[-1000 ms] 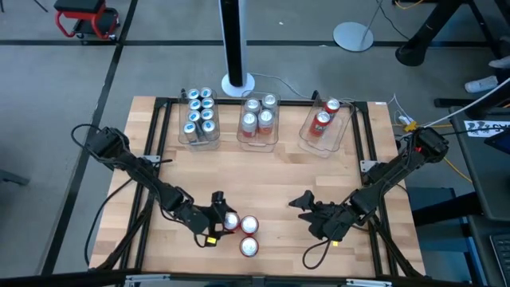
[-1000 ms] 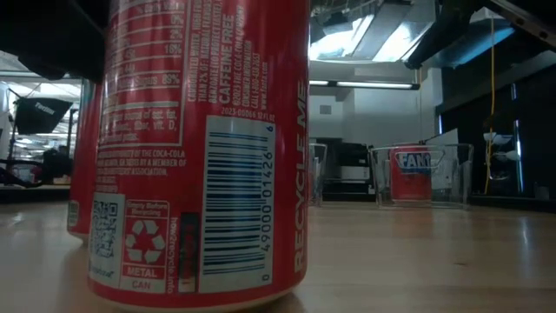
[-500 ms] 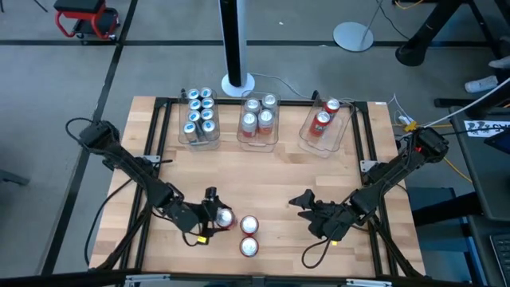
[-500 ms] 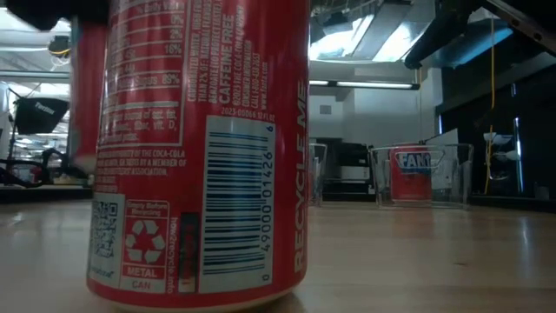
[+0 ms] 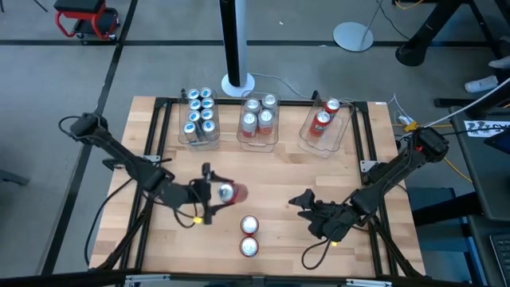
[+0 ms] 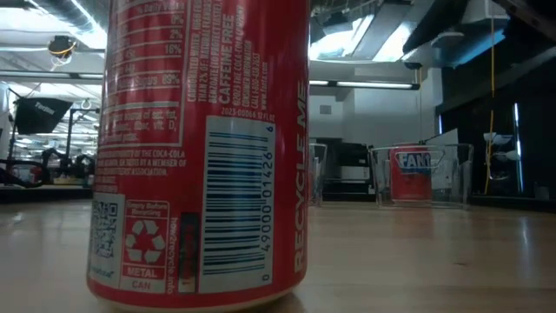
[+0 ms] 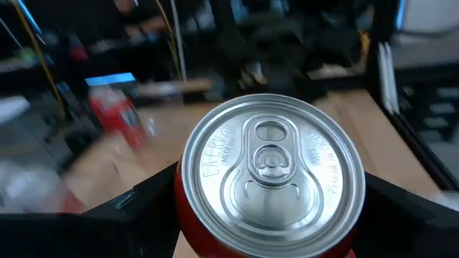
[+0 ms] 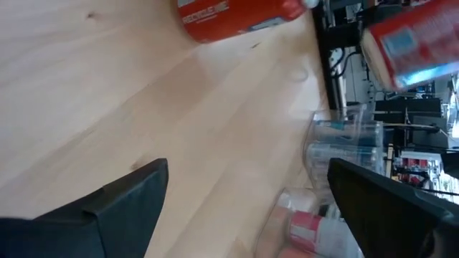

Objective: Sort soda cans
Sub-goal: Put the red soda can into the right transparent bin

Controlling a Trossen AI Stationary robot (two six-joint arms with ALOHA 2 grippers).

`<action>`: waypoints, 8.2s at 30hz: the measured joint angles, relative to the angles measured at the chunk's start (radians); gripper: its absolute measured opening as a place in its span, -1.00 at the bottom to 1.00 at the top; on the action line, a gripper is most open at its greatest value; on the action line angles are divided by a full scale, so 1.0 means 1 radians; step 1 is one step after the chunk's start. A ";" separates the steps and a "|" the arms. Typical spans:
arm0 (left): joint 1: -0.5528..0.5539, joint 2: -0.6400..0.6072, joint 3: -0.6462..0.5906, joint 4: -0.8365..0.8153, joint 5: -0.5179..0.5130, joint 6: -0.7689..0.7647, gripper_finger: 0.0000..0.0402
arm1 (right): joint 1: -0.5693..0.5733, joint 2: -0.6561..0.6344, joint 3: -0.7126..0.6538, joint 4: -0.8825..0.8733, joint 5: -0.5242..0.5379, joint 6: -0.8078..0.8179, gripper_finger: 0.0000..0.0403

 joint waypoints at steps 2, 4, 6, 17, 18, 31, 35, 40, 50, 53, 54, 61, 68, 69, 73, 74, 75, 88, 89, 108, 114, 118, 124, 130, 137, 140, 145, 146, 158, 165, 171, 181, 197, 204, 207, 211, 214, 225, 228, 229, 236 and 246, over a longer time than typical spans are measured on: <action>0.035 0.002 0.001 0.081 0.013 0.064 0.47 | 0.000 -0.009 0.025 -0.028 0.005 -0.001 0.89; 0.078 0.007 0.003 0.148 0.065 0.099 0.47 | 0.001 -0.025 0.045 -0.073 0.009 -0.001 0.89; 0.124 0.009 0.003 0.180 0.133 0.105 0.47 | 0.001 -0.044 0.058 -0.119 0.014 0.004 0.89; 0.358 0.249 0.127 0.241 0.443 0.004 0.47 | 0.009 -0.090 0.060 -0.361 0.033 0.143 0.89; 0.371 0.285 0.160 0.223 0.459 -0.009 0.47 | 0.014 -0.090 0.058 -0.393 0.045 0.174 0.89; 0.417 0.686 0.442 0.156 0.604 -0.043 0.47 | 0.101 -0.104 -0.145 -0.382 0.106 0.538 0.89; 0.418 0.772 0.474 0.182 0.605 -0.055 0.47 | 0.099 -0.104 -0.183 -0.332 0.106 0.555 0.89; 0.427 0.832 0.502 0.174 0.626 -0.073 0.49 | 0.099 -0.103 -0.186 -0.306 0.109 0.555 0.89; 0.429 0.831 0.506 0.193 0.628 -0.064 0.69 | 0.098 -0.103 -0.186 -0.277 0.111 0.555 0.89; 0.429 0.831 0.506 0.185 0.628 -0.061 0.70 | 0.098 -0.103 -0.186 -0.276 0.106 0.555 0.89; 0.427 0.831 0.506 0.185 0.628 -0.060 0.70 | 0.098 -0.103 -0.186 -0.274 0.100 0.555 0.89; 0.410 0.705 0.505 0.061 0.596 -0.031 0.71 | 0.097 -0.115 -0.063 -0.354 0.085 0.427 0.89; 0.337 0.487 0.483 -0.191 0.431 0.020 0.72 | -0.019 -0.104 0.168 -0.381 -0.059 0.201 0.89; 0.321 0.461 0.468 -0.206 0.404 0.024 0.72 | -0.047 -0.093 0.191 -0.378 -0.098 0.168 0.89; 0.260 0.371 0.370 -0.261 0.348 -0.007 0.72 | -0.177 -0.039 0.279 -0.418 -0.291 0.104 0.89; 0.246 0.354 0.343 -0.279 0.341 -0.023 0.72 | -0.210 -0.024 0.299 -0.429 -0.346 0.088 0.89; 0.233 0.335 0.313 -0.286 0.327 -0.048 0.72 | -0.240 -0.007 0.317 -0.446 -0.399 0.082 0.89; 0.158 0.248 0.174 -0.319 0.166 -0.226 0.72 | -0.472 0.166 0.395 -0.524 -0.730 0.050 0.89; 0.158 0.248 0.174 -0.315 0.165 -0.228 0.72 | -0.475 0.168 0.396 -0.526 -0.732 0.047 0.89; 0.160 0.248 0.174 -0.315 0.165 -0.244 0.72 | -0.465 0.263 0.395 -0.497 -0.766 -0.021 0.79; 0.160 0.248 0.174 -0.315 0.165 -0.243 0.72 | -0.464 0.257 0.396 -0.503 -0.767 -0.040 0.43; 0.160 0.248 0.174 -0.315 0.165 -0.246 0.72 | -0.464 0.226 0.392 -0.569 -0.758 -0.053 0.43; 0.156 0.248 0.174 -0.315 0.165 -0.241 0.72 | -0.464 0.085 0.392 -0.654 -0.666 -0.041 0.43; 0.156 0.248 0.174 -0.315 0.165 -0.242 0.72 | -0.465 -0.114 0.395 -0.822 -0.452 0.000 0.43; 0.157 0.248 0.174 -0.312 0.165 -0.246 0.72 | -0.583 -0.304 0.395 -0.969 -0.247 0.048 0.43; 0.157 0.248 0.174 -0.312 0.165 -0.245 0.72 | -0.683 -0.340 0.395 -0.964 -0.233 0.012 0.43; 0.157 0.248 0.174 -0.312 0.165 -0.245 0.72 | -0.866 -0.329 0.380 -0.921 -0.300 -0.112 0.43; 0.157 0.248 0.174 -0.312 0.165 -0.245 0.72 | -0.901 -0.324 0.365 -0.885 -0.339 -0.138 0.43; 0.157 0.248 0.174 -0.314 0.165 -0.240 0.72 | -1.240 -0.229 0.160 -0.582 -0.681 -0.332 0.43; 0.159 0.248 0.174 -0.312 0.165 -0.237 0.72 | -1.271 -0.162 0.095 -0.494 -0.760 -0.361 0.43; 0.159 0.248 0.174 -0.312 0.165 -0.237 0.72 | -1.271 -0.111 0.092 -0.462 -0.748 -0.364 0.43; 0.159 0.249 0.174 -0.312 0.165 -0.242 0.72 | -1.270 -0.068 0.094 -0.429 -0.694 -0.363 0.93; 0.159 0.249 0.174 -0.314 0.165 -0.248 0.72 | -1.146 -0.206 0.347 -0.694 -0.675 -0.348 0.75; 0.135 0.249 0.174 -0.314 0.173 -0.229 0.72 | -0.825 -0.216 0.327 -0.627 -0.607 -0.313 0.75; 0.118 0.249 0.174 -0.301 0.193 -0.218 0.72 | -0.682 -0.214 0.276 -0.540 -0.549 -0.292 0.75; 0.089 0.249 0.175 -0.304 0.220 -0.227 0.72 | -0.510 -0.215 0.164 -0.300 -0.507 -0.281 0.75; 0.059 0.249 0.174 -0.329 0.222 -0.260 0.72 | -0.415 -0.201 0.060 -0.044 -0.509 -0.280 0.75; -0.026 0.249 -0.029 -0.101 0.205 -0.385 0.72 | -0.285 0.016 -0.056 0.465 -0.538 -0.275 0.76; -0.028 0.255 -0.090 0.025 0.204 -0.381 0.72 | -0.279 0.096 -0.057 0.545 -0.537 -0.271 0.76; -0.028 0.258 -0.109 0.059 0.204 -0.376 0.72 | -0.279 0.123 -0.057 0.578 -0.536 -0.269 0.76; -0.025 0.317 -0.172 0.271 0.210 -0.337 0.72 | -0.274 0.289 -0.057 0.834 -0.544 -0.233 0.75; -0.024 0.438 -0.172 0.430 0.235 -0.327 0.72 | -0.261 0.404 -0.036 1.061 -0.545 -0.144 0.75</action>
